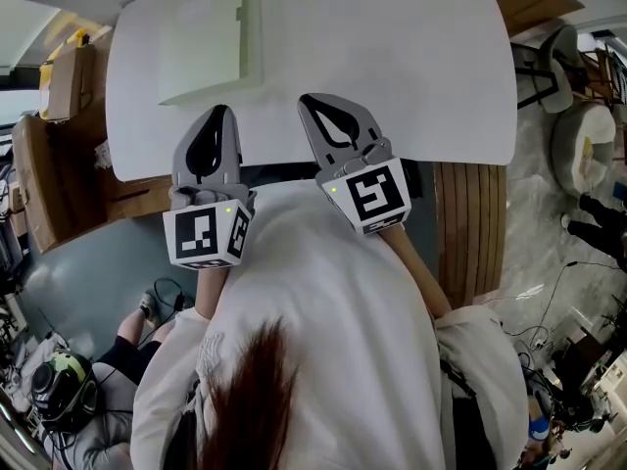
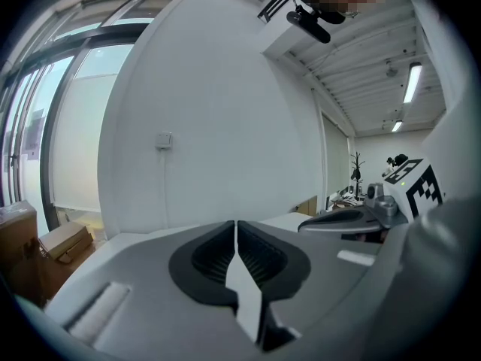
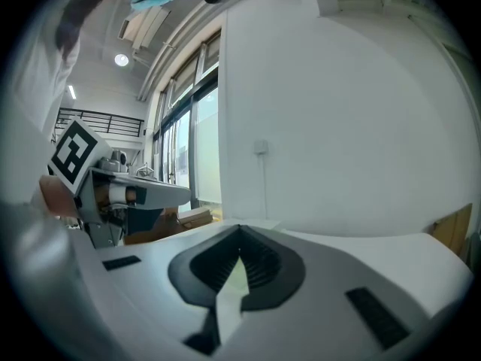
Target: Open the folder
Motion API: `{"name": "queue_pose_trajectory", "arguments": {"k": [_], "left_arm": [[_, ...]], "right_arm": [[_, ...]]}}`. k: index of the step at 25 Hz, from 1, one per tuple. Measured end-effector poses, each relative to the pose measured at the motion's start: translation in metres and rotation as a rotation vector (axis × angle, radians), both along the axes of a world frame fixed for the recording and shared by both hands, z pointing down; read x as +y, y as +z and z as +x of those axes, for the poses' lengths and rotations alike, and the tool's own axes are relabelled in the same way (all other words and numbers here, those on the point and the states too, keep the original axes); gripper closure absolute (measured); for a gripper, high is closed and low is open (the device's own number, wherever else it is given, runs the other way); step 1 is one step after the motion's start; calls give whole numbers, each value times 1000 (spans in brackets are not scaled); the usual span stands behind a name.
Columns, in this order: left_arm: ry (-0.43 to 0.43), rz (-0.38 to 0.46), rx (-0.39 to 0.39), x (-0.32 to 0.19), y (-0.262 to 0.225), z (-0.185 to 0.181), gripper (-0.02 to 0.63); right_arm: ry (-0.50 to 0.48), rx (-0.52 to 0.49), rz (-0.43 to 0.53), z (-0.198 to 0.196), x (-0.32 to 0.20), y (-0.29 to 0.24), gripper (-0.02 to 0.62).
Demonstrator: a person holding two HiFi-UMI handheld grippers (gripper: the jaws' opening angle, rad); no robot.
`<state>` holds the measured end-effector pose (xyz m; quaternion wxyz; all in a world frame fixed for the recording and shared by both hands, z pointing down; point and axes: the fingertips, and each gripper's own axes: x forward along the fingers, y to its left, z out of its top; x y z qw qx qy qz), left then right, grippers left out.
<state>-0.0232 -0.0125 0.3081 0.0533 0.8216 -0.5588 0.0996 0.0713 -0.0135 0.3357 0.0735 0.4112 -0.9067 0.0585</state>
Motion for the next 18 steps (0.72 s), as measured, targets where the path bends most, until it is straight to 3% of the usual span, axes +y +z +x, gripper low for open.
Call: {"name": "queue_pose_trajectory", "arguments": {"k": [18], "left_arm": [[1, 8, 51, -7, -3, -6, 597]], "right_arm": [[-9, 15, -3, -7, -7, 4, 591]]}}
